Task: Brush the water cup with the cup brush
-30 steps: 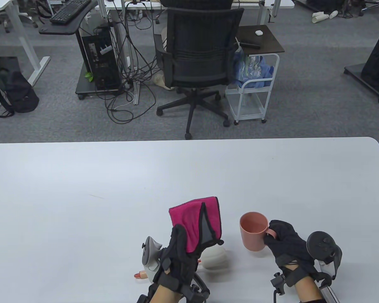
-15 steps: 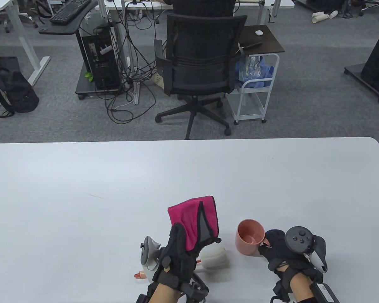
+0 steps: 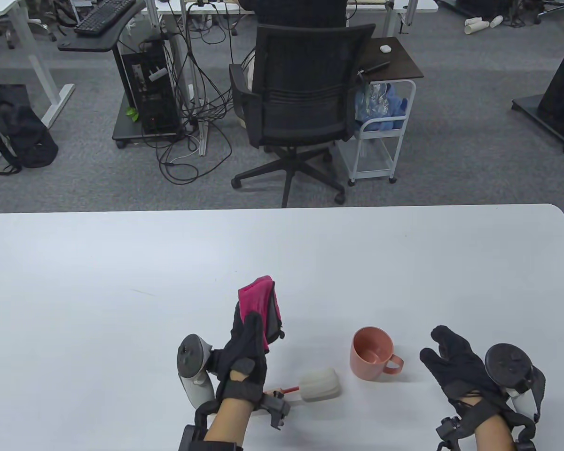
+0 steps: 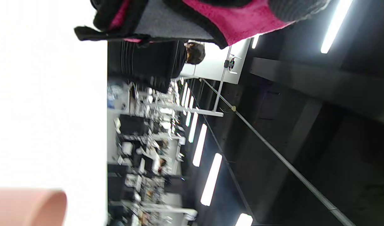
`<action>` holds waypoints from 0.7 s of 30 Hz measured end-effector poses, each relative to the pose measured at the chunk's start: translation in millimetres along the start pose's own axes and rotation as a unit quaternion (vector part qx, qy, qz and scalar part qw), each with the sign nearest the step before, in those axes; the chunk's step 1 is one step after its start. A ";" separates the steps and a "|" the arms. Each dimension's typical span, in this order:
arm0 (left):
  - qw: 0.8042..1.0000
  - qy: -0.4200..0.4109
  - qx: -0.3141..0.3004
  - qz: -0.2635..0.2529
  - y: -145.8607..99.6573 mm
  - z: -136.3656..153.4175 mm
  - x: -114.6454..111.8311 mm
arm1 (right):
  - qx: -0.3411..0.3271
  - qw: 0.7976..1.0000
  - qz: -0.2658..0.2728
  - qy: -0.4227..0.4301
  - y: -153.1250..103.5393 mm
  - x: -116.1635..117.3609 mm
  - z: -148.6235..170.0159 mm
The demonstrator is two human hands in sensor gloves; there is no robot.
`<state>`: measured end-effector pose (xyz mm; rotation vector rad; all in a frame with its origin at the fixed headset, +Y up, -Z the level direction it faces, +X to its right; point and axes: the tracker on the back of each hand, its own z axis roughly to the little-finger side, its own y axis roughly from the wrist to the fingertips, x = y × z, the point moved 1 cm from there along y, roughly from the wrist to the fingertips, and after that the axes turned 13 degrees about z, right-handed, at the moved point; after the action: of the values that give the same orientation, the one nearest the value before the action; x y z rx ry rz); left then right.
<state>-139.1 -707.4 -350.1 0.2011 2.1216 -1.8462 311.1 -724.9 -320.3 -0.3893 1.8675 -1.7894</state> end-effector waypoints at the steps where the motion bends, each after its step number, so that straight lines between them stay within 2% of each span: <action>1: 0.999 0.037 0.008 -0.011 5.1 -4.3 6.5 | -0.002 1.000 -0.005 -0.001 -0.2 2.8 -2.3; 3: 0.996 0.090 0.014 -0.020 14.9 -11.0 15.0 | -0.006 1.000 -0.006 -0.011 -1.0 4.8 -5.6; 6: 0.977 0.210 0.046 -0.014 31.6 -15.0 24.0 | -0.009 1.000 -0.005 0.002 -1.4 6.9 -6.7; 8: 0.951 0.298 0.077 -0.008 41.4 -10.9 27.5 | -0.007 1.000 -0.008 0.004 -1.4 7.3 -5.7; 9: 0.933 0.347 0.099 0.000 46.8 -3.6 28.3 | -0.007 1.000 -0.008 0.004 -2.0 7.4 -6.3; 11: 0.909 0.396 0.131 0.022 53.8 10.0 27.6 | -0.007 1.000 -0.009 0.005 -2.7 7.8 -6.6; 12: 0.893 0.421 0.154 0.039 57.6 19.0 26.0 | -0.005 1.000 -0.009 0.008 -3.0 8.3 -6.6; 14: 0.849 0.478 0.208 0.085 63.2 37.0 21.9 | -0.006 1.000 -0.007 0.009 -3.7 8.9 -7.4; 15: 0.818 0.511 0.242 0.106 65.5 46.9 19.0 | -0.008 1.000 -0.007 0.011 -3.9 9.2 -7.7; 18: 0.746 0.549 0.326 0.189 70.5 67.0 12.8 | -0.009 1.000 -0.006 0.017 -3.4 9.7 -7.4; 20: 0.706 0.554 0.380 0.226 69.9 76.4 11.7 | -0.010 1.000 -0.007 0.014 -2.8 9.8 -7.5; 21: 0.697 0.550 0.394 0.237 69.1 79.0 11.9 | -0.010 1.000 -0.007 0.013 -2.6 10.1 -7.4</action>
<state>-117.1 -775.5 -427.7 2.2789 1.1823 -2.3589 298.3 -724.4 -319.5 -0.3898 1.9069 -1.7949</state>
